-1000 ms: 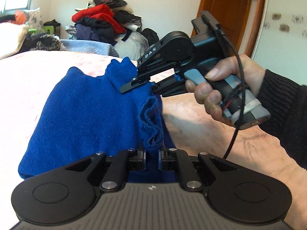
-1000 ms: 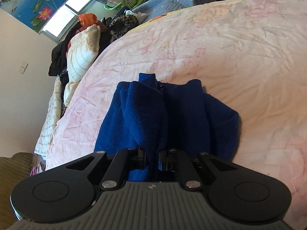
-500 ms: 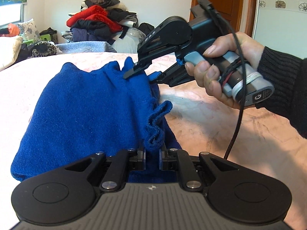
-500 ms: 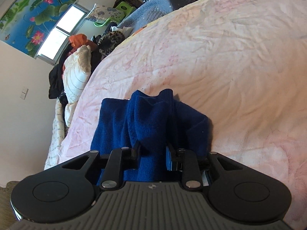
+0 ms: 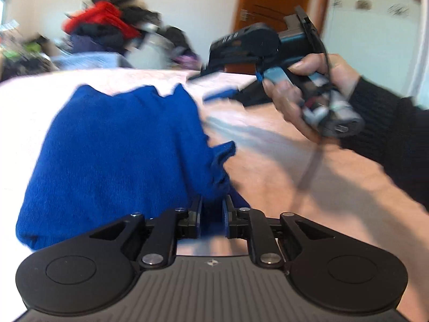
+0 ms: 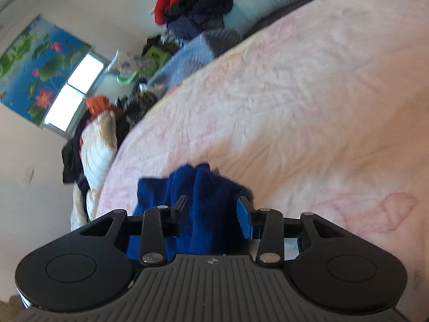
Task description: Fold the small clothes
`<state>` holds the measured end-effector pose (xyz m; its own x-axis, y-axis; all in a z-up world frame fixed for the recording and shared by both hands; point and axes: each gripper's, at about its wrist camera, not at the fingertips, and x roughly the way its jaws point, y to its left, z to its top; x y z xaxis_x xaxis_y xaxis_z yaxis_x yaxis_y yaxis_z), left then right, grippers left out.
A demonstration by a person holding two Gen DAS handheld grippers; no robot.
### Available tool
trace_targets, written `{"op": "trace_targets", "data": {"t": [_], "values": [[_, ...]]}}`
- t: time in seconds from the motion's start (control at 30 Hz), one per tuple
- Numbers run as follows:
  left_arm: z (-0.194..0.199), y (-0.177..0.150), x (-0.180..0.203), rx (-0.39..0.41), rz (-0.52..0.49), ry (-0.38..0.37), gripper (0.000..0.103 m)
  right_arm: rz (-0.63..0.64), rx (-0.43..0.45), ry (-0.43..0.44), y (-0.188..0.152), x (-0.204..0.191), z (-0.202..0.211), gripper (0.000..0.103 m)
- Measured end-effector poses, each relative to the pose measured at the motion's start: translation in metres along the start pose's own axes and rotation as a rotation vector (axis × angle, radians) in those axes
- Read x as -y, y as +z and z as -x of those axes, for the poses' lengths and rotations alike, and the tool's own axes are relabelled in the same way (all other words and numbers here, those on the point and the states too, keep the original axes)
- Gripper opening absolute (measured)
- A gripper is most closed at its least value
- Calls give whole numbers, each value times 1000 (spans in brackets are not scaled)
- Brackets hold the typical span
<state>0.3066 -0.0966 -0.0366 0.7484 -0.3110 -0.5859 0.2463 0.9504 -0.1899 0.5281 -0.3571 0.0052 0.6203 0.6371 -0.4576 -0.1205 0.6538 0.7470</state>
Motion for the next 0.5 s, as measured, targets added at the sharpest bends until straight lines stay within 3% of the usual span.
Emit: {"op": "trace_targets", "data": {"t": [0.07, 0.13, 0.2, 0.3, 0.37, 0.43, 0.5], "values": [[21, 2, -15, -28, 31, -119, 15, 76, 34, 23, 0, -17, 8, 41], [39, 8, -24, -17, 19, -136, 15, 128, -7, 75, -2, -35, 3, 41], [45, 20, -31, 41, -7, -67, 17, 175, -63, 97, -4, -57, -16, 47], [28, 42, -50, 136, -21, 97, 50, 249, -124, 59, -11, -84, -52, 54], [10, 51, -61, 158, -39, 168, 52, 258, -145, 14, -13, -93, -76, 54], [-12, 53, -70, 113, -54, 224, 52, 279, -158, -40, -17, -96, -97, 58], [-34, 50, -84, 1, -10, 252, 52, 284, -159, -126, -19, -87, -113, 57]]}}
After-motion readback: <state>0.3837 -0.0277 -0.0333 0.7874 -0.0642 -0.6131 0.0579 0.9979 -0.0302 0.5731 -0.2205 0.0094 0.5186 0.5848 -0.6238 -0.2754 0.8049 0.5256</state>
